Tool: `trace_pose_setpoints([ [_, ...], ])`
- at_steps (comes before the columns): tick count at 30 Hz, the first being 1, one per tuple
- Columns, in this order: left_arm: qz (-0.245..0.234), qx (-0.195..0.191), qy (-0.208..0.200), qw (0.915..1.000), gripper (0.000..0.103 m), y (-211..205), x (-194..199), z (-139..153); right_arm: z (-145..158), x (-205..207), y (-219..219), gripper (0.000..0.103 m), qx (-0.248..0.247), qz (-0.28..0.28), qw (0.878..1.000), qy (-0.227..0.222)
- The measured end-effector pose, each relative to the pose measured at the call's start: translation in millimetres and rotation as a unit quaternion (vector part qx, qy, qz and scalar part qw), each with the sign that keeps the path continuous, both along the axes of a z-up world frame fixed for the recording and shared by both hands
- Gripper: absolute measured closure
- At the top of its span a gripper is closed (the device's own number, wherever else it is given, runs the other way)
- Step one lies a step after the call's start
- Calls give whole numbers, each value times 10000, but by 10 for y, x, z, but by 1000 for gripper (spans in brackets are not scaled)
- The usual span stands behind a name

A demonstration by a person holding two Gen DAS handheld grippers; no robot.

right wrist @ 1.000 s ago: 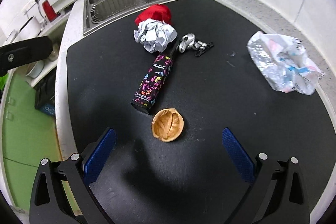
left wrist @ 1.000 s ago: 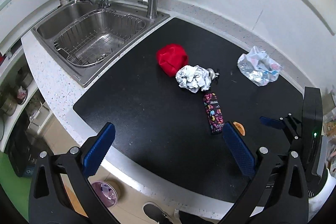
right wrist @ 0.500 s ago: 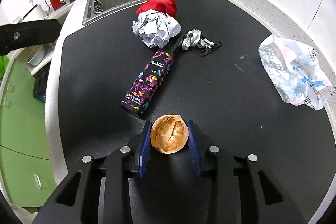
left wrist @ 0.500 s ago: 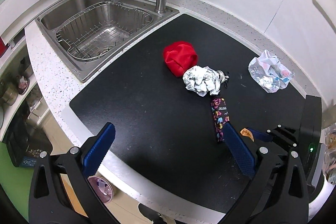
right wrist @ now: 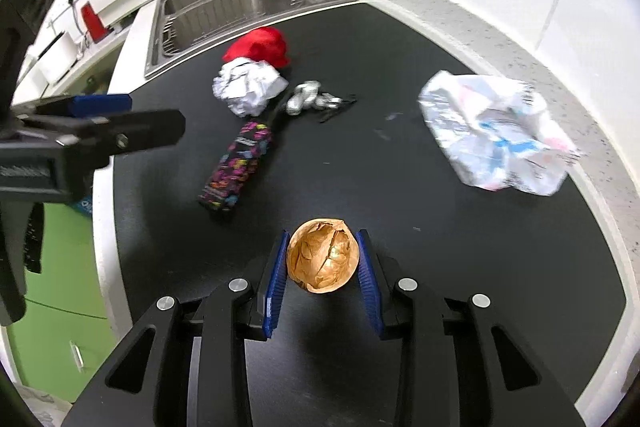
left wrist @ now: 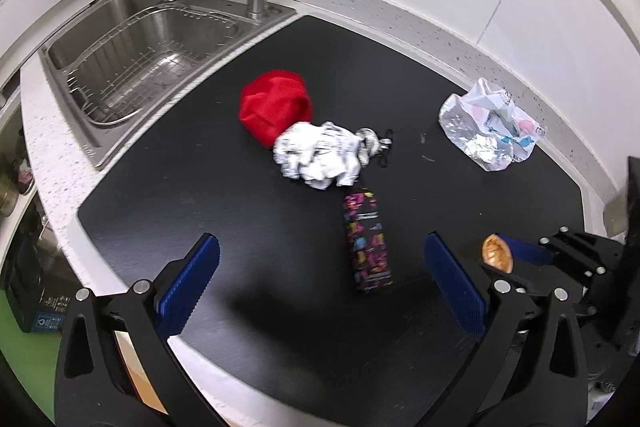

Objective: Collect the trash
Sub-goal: 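Grasp the walnut shell with the right tool while the left tool grasps the patterned spray can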

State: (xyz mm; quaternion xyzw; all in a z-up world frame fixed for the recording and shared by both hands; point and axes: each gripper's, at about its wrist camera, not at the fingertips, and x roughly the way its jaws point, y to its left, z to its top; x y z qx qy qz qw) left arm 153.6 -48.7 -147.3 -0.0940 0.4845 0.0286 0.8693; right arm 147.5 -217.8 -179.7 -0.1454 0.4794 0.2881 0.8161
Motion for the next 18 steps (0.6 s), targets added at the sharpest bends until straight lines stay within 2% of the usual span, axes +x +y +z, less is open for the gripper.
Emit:
trace_pose_setpoints([
  [13,59,139,365,9992,4,-296,293,-384,42,146,-512,70,158,-348,9993,29],
  [15,61,172,401,9990,16,-326,316,-420,39,164,-554,70,172,-368,9992,37],
  [17,18,216,560,9982,51,-370,347,-481,43,179,-574,70,187,-370,9991,39],
  [18,37,327,586,9977,58,-388,340,-499,47,183,-582,70,194,-367,9991,35],
])
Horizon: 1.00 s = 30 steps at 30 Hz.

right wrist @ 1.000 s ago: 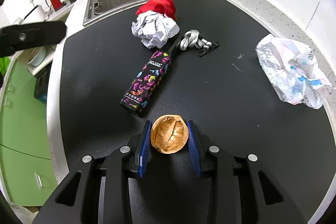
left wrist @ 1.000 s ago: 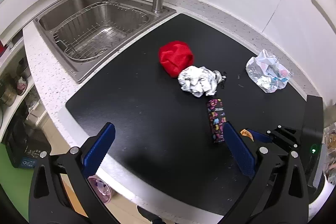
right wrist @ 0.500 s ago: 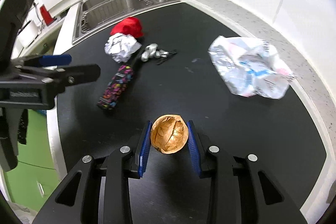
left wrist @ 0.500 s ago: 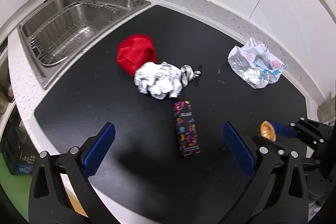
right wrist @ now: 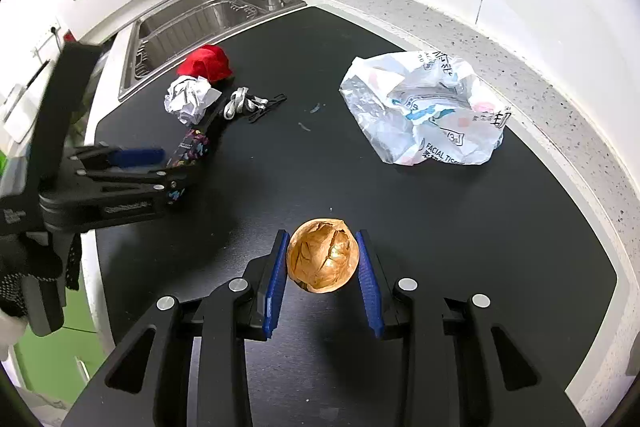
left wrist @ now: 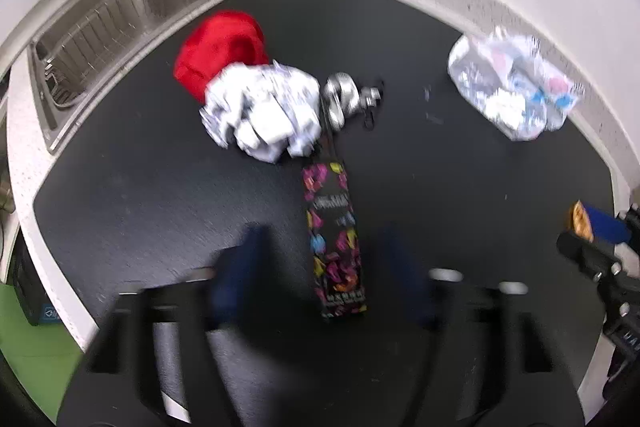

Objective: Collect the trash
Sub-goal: 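Grasp the walnut shell with the right tool while the left tool grasps the patterned spray can, then carry the spray can and walnut shell over the pink wastebasket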

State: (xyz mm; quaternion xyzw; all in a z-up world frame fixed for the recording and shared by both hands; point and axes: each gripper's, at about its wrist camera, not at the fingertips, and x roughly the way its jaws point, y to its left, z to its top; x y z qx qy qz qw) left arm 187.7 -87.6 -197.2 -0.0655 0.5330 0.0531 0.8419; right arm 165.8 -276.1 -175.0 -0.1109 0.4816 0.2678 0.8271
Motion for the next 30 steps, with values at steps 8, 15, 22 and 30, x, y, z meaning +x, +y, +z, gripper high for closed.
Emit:
trace_pose_setpoints([
  [8,5,-145,18,9999,81,40,-86,8,53,-16,17,70,92,74,9999,-39],
  [15,-103,-167,-112,9997,81,30,-233,192,204,-73,112,70,168,200,9996,-146],
  [22,-142,-133,-385,9991,81,96,-519,526,511,-182,227,70,287,323,9983,-386],
  [30,48,-65,-739,9972,81,402,-993,944,787,-405,524,70,433,637,9954,-572],
])
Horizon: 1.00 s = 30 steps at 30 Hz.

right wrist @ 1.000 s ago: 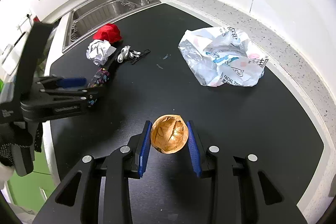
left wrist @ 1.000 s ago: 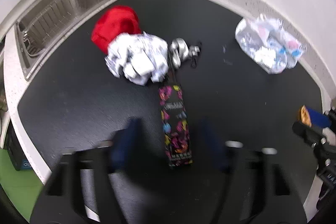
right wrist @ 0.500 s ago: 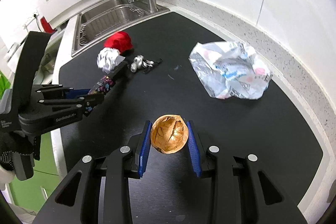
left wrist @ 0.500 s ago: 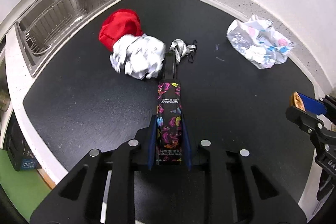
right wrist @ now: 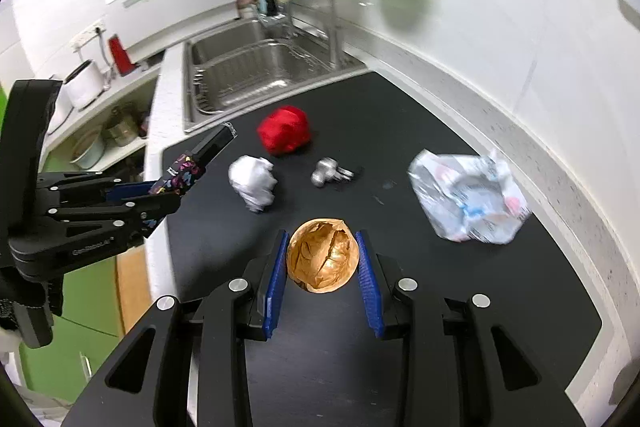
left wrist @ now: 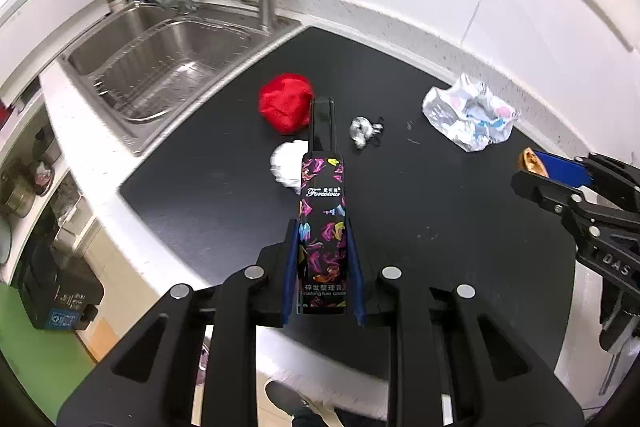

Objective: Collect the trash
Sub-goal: 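Carry the spray can and walnut shell over the pink wastebasket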

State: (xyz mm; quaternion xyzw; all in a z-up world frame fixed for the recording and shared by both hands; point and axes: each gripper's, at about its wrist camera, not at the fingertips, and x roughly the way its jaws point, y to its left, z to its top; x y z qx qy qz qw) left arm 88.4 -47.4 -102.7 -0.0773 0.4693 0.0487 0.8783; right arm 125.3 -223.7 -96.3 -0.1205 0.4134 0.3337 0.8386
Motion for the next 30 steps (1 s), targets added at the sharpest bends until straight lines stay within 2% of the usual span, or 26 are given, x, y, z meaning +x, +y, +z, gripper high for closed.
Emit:
trace_pose_setpoints([
  [6,294,-5,-186,9994,81,378,-426,185,158,-283,480,70,143,476,9987,-73],
  [14,1139,-36,-299,9930,81,1140,-1268,285,238,-774,1409,70,268,1480,9886,-10],
  [23,2364,-119,-153,9715,81,1973,-2398,146,80,-1515,2629,70,227,2739,9613,199],
  [30,3133,-354,131,9489,81,2441,-3094,-261,-269,-2049,3421,70,-14,3502,9357,418],
])
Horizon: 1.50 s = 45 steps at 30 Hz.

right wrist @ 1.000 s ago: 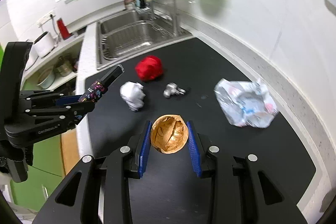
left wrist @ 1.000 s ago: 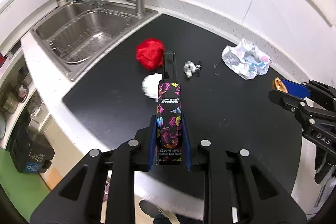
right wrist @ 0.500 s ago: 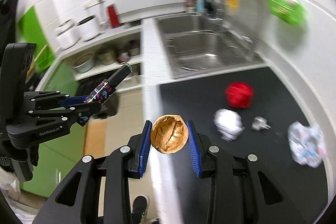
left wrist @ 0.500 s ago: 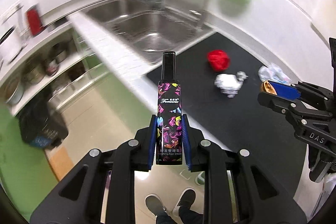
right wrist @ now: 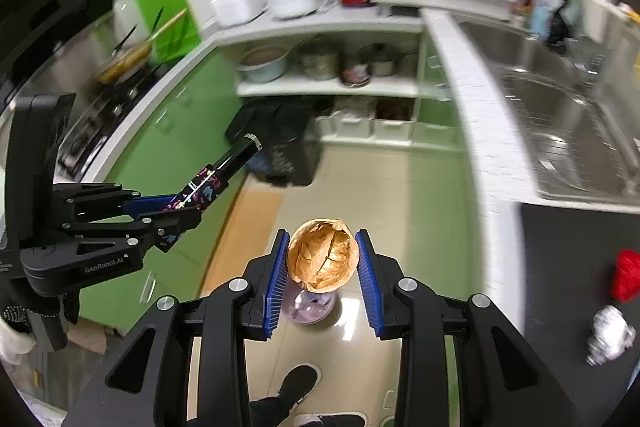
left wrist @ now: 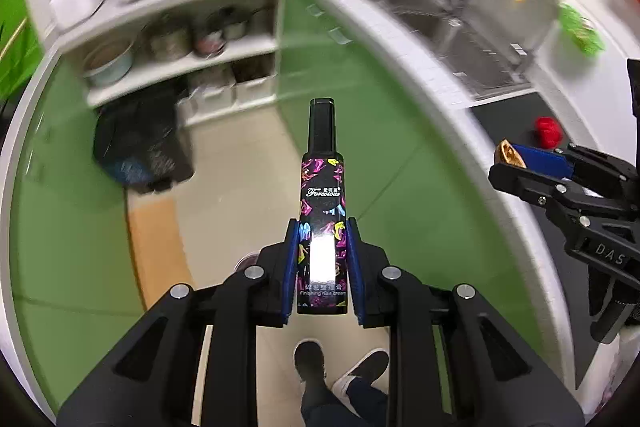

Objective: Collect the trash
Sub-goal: 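Carry the spray can and walnut shell over the pink wastebasket, then open the right tool to drop the shell while the left tool drops the can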

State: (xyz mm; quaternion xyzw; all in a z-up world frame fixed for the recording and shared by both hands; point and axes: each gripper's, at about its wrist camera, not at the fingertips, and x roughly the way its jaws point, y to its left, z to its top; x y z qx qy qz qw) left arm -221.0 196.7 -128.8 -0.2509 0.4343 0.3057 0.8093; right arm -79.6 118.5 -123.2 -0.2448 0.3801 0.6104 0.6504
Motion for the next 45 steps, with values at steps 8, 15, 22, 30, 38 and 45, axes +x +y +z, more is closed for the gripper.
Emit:
trace_pose_setpoints([
  [8,514,-546,394,9964,81,418,-517,-883,-816,-371,763,70,-565,593,9966,96],
  [15,620,-1116,605,9900,81,727,-610,-2097,-1839,-401,1150,70,-933,686,9932,140],
  [22,576,-1571,774,9828,80,874,-563,-3386,-2818,-318,1251,70,-1281,617,9895,273],
  [30,746,-1470,624,9843,3,1020,-569,-3899,-3427,-258,1312,70,-1570,546,9856,303],
  [38,926,-1184,713,9861,3,1159,-735,-3680,-3497,-442,1446,70,-1664,814,9822,324],
  [45,1205,-922,573,9868,3,1318,-1102,-3324,-3530,-791,1659,70,-1683,1215,9777,328],
])
